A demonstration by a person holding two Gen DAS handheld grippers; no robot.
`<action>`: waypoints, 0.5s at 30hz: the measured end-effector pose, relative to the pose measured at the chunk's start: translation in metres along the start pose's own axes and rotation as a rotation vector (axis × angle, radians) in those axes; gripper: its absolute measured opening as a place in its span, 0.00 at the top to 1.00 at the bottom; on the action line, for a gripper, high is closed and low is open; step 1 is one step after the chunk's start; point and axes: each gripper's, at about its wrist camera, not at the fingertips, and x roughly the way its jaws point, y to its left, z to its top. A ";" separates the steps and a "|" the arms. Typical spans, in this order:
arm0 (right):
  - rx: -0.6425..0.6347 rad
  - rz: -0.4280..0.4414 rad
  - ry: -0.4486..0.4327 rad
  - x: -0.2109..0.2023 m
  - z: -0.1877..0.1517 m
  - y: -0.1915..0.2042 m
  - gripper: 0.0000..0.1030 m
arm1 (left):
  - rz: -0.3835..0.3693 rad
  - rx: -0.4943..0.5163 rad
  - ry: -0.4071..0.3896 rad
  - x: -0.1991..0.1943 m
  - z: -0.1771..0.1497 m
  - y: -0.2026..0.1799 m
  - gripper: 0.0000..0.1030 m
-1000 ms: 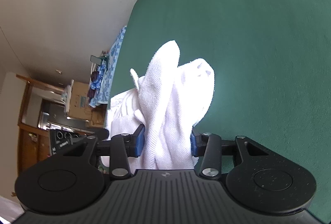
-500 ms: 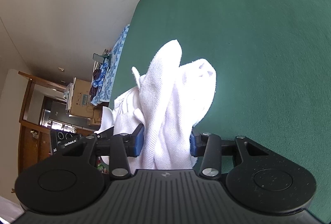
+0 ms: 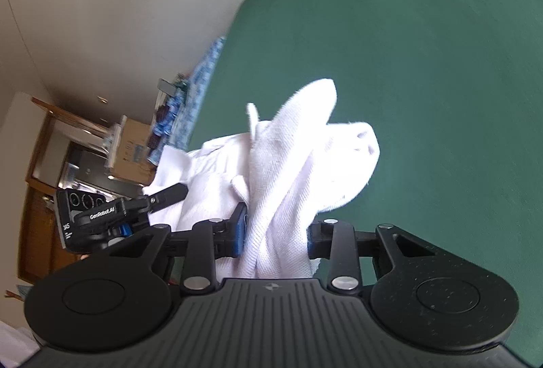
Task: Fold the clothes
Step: 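Close the left gripper on the T-shirt bundle while the right gripper pinches its other end, then lift the white T-shirt bundle with both grippers and carry it toward the wall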
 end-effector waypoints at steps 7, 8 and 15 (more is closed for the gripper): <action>-0.019 0.058 -0.039 0.005 0.053 0.021 0.68 | 0.025 0.033 -0.040 -0.006 0.063 -0.023 0.78; -0.027 0.067 -0.045 0.008 0.066 0.026 0.68 | 0.031 0.053 -0.056 -0.008 0.078 -0.027 0.78; -0.111 0.096 -0.126 0.060 0.178 0.086 0.68 | 0.072 0.179 -0.154 -0.009 0.215 -0.031 0.78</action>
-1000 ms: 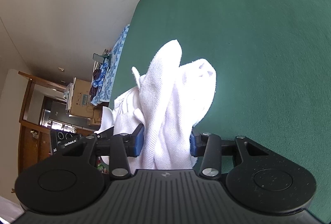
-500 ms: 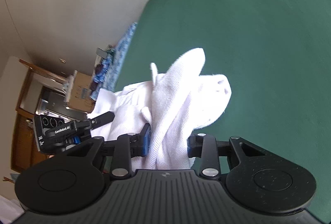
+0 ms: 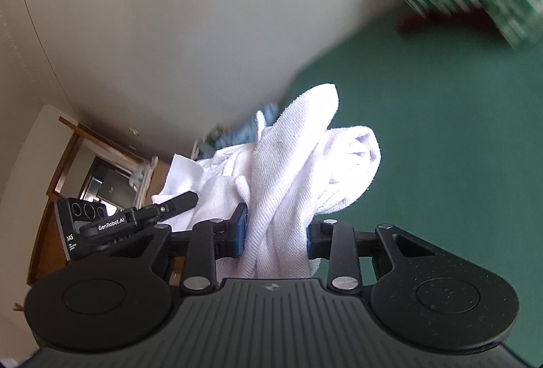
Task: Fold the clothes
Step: 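Lift the white T-shirt bundle with both grippers and carry it toward the wall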
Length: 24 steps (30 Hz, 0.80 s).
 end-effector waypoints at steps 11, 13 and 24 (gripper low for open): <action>-0.100 -0.118 -0.158 0.172 0.131 0.029 0.68 | 0.037 0.122 -0.049 0.105 0.183 0.110 0.78; -0.120 -0.157 -0.175 0.202 0.140 0.024 0.68 | 0.053 0.125 -0.049 0.129 0.199 0.129 0.78; -0.204 -0.341 -0.174 0.302 0.145 -0.036 0.69 | 0.076 0.031 0.018 0.240 0.187 0.223 0.79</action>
